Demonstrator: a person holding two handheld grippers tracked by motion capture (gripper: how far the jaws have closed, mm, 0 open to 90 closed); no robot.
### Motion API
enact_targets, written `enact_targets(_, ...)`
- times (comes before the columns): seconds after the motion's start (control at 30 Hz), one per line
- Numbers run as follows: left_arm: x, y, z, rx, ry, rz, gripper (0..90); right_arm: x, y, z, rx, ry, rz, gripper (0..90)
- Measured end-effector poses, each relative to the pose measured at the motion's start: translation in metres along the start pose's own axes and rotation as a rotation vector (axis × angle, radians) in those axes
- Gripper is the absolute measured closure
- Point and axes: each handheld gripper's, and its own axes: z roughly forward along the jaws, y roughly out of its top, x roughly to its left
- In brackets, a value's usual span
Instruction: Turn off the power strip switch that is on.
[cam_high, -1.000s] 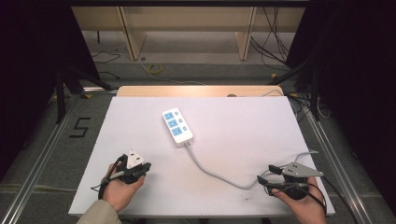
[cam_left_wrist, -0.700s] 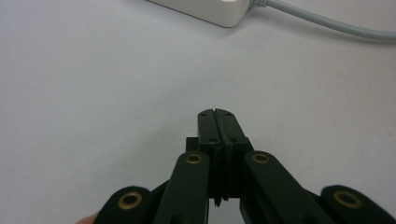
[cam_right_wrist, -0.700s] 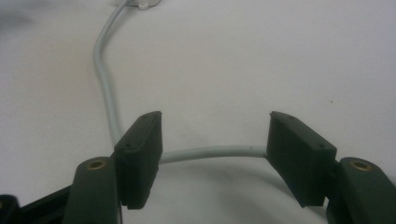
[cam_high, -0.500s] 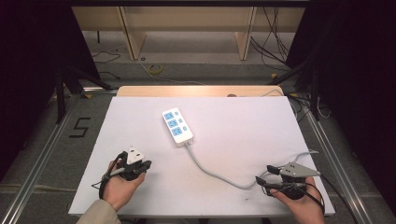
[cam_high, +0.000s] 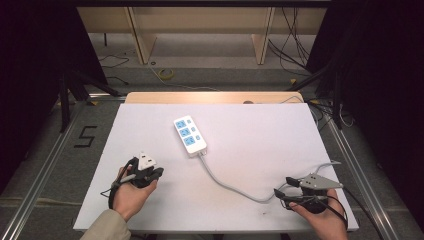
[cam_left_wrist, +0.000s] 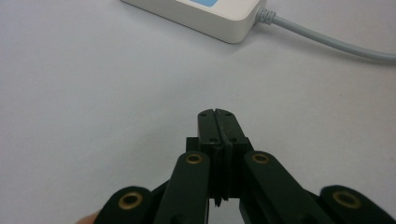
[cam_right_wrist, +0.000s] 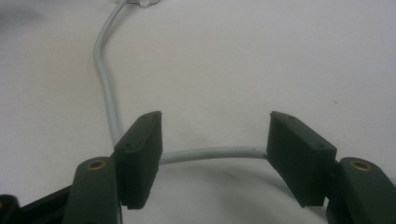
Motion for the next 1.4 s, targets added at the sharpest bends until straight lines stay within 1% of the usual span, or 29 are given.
enact_targets(0.03, 0.000, 0.001, 0.000, 0.003, -0.002, 0.003, 89.9, 0.000, 0.000, 0.000, -0.001, 0.001, 0.001, 36.6)
enact_targets(0.1, 0.000, 0.003, 0.001, 0.001, -0.004, -0.004, 89.9, 0.000, 0.000, -0.001, -0.002, 0.000, 0.002, 36.7)
enact_targets(0.17, 0.001, 0.008, 0.003, 0.007, -0.007, 0.003, 90.0, 0.000, 0.001, 0.000, -0.002, 0.000, 0.002, 36.6)
enact_targets(0.2, 0.001, 0.010, 0.004, 0.003, -0.008, -0.002, 89.9, 0.000, 0.001, 0.000, -0.002, 0.001, 0.002, 36.6)
enact_targets(0.33, 0.003, 0.018, 0.007, 0.004, -0.009, 0.003, 89.9, 0.000, 0.000, 0.000, -0.003, 0.002, 0.003, 36.6)
enact_targets(0.37, 0.003, 0.020, 0.008, 0.009, -0.009, 0.012, 89.9, 0.000, 0.000, 0.000, -0.002, 0.002, 0.004, 36.6)
enact_targets(0.53, 0.005, 0.027, 0.012, 0.020, -0.004, 0.022, 89.9, 0.001, 0.001, 0.000, 0.000, 0.002, 0.004, 36.7)
enact_targets(0.77, 0.006, 0.044, 0.020, 0.033, 0.000, 0.046, 90.0, 0.002, 0.001, 0.000, 0.000, 0.003, 0.002, 36.6)
enact_targets(0.83, 0.007, 0.046, 0.021, 0.036, -0.003, 0.045, 89.9, 0.002, 0.001, 0.000, 0.000, 0.003, 0.000, 36.6)
enact_targets(0.93, 0.010, 0.054, 0.025, 0.045, -0.002, 0.050, 90.0, 0.002, 0.001, 0.000, 0.000, 0.006, 0.000, 36.6)
enact_targets(0.97, 0.010, 0.054, 0.025, 0.045, -0.002, 0.050, 90.0, 0.002, 0.001, 0.000, 0.000, 0.007, 0.000, 36.6)
enact_targets(1.0, 0.011, 0.058, 0.027, 0.055, -0.006, 0.054, 90.0, 0.002, 0.001, 0.000, 0.000, 0.008, 0.000, 36.6)
enact_targets(1.07, 0.012, 0.059, 0.029, 0.057, -0.006, 0.062, 90.0, 0.002, 0.001, 0.000, 0.001, 0.008, 0.000, 36.6)
enact_targets(1.17, 0.014, 0.066, 0.035, 0.061, -0.012, 0.071, 90.0, 0.002, 0.001, 0.000, 0.007, 0.007, 0.001, 36.6)
enact_targets(1.4, 0.016, 0.076, 0.043, 0.064, -0.017, 0.065, 90.0, 0.002, 0.001, 0.000, 0.007, 0.008, 0.000, 36.7)
